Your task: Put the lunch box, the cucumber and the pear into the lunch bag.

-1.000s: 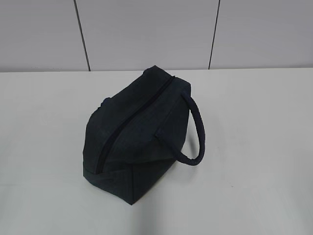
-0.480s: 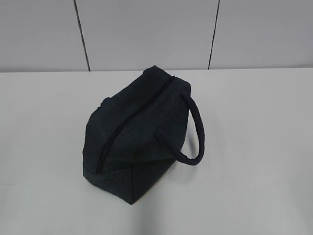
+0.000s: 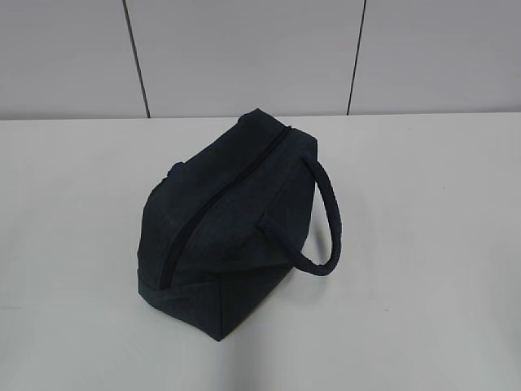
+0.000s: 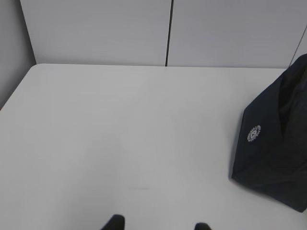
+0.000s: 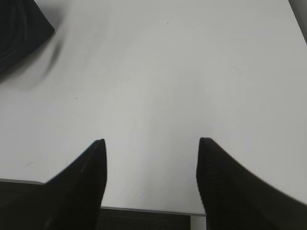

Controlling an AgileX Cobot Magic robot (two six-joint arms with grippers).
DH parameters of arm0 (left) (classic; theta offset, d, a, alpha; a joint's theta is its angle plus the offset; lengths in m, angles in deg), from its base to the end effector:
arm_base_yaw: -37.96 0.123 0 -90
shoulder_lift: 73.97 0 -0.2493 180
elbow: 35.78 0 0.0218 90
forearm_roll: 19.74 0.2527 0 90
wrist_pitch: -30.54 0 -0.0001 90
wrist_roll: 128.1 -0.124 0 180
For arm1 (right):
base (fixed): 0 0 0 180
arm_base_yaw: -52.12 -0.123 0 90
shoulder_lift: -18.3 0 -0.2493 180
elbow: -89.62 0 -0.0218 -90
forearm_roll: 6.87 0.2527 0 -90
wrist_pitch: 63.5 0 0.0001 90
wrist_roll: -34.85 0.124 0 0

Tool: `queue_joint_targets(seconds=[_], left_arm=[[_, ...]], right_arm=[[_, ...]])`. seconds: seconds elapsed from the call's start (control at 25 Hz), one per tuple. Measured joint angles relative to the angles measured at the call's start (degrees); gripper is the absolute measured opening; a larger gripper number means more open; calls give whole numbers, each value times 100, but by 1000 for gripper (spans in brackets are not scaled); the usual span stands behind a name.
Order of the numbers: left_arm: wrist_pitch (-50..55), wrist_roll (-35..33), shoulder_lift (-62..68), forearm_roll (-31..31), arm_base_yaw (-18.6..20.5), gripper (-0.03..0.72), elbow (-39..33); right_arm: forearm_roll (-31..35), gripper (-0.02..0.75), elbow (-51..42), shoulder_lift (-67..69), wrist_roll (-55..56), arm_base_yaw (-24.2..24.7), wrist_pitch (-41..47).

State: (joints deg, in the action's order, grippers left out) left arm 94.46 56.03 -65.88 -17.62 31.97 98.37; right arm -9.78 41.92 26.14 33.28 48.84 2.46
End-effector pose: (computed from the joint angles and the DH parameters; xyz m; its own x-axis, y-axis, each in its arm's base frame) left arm 0.0543 -0.0016 0.2665 -0.4680 -0.0070 -0.8837 0.0491 0.9982 -0.0338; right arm 0.0549 -0.0026 0.2532 -0.5198 -0.0779 -0.8507 -0.0427 0.9970 -0.0652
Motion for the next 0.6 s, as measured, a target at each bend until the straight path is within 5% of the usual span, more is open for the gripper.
queue_joint_targets(seconds=[0.6], left_arm=[[0, 0, 0, 0, 0, 268, 0]], right_arm=[[0, 462, 0, 0, 10, 0, 0]])
